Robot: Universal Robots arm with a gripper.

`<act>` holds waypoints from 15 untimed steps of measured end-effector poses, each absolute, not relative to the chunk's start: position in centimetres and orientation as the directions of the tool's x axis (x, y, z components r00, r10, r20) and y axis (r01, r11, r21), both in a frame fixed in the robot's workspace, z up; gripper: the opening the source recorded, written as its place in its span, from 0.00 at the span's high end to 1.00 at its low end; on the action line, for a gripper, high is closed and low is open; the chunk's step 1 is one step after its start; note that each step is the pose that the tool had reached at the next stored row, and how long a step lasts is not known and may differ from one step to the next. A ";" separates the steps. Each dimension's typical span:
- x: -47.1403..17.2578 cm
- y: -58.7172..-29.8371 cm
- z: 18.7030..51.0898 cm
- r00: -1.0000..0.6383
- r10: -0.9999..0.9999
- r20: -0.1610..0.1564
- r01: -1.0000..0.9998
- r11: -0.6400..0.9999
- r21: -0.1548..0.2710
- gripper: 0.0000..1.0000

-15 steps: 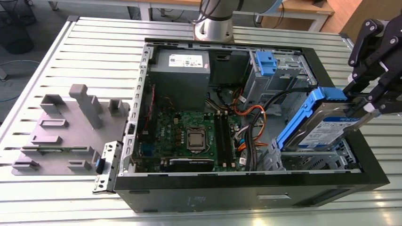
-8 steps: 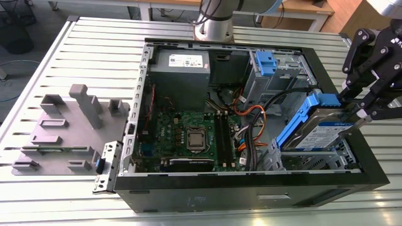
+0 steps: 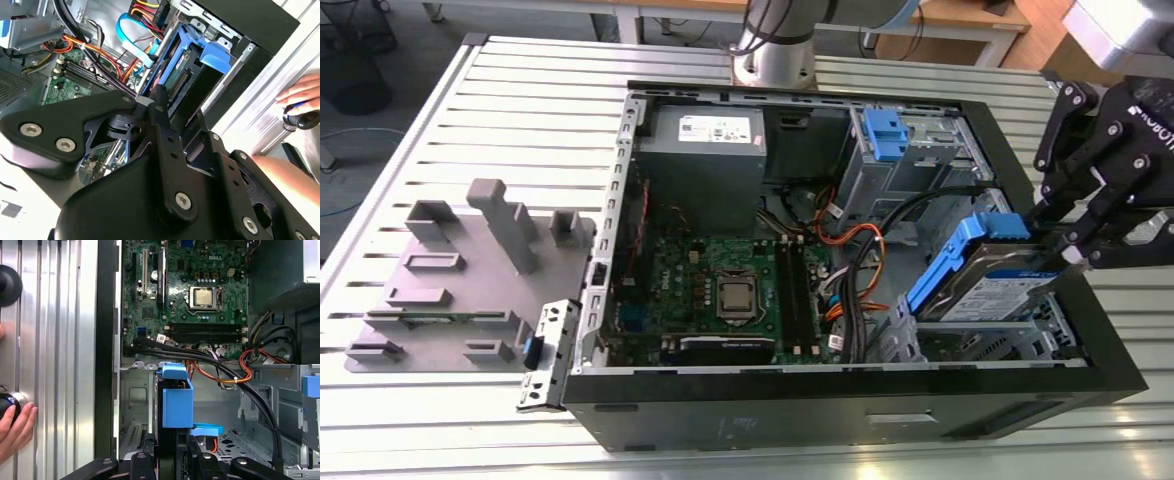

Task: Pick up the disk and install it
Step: 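Insert the disk into the insertion slot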

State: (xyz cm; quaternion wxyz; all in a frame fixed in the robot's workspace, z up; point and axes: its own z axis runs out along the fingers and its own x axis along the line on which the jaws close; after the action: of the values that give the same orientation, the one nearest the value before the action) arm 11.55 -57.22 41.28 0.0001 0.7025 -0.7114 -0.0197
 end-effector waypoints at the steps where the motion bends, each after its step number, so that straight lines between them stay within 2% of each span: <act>1: 11.5 -57.2 41.1 -0.013 -1.000 -0.027 -1.000 0.012 0.028 0.65; 15: 11.5 -57.2 38.5 -0.013 -1.000 -0.028 -1.000 0.012 0.028 0.65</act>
State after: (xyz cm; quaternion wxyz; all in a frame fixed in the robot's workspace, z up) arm 11.55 -57.22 38.54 0.0001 0.7025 -0.7114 -0.0197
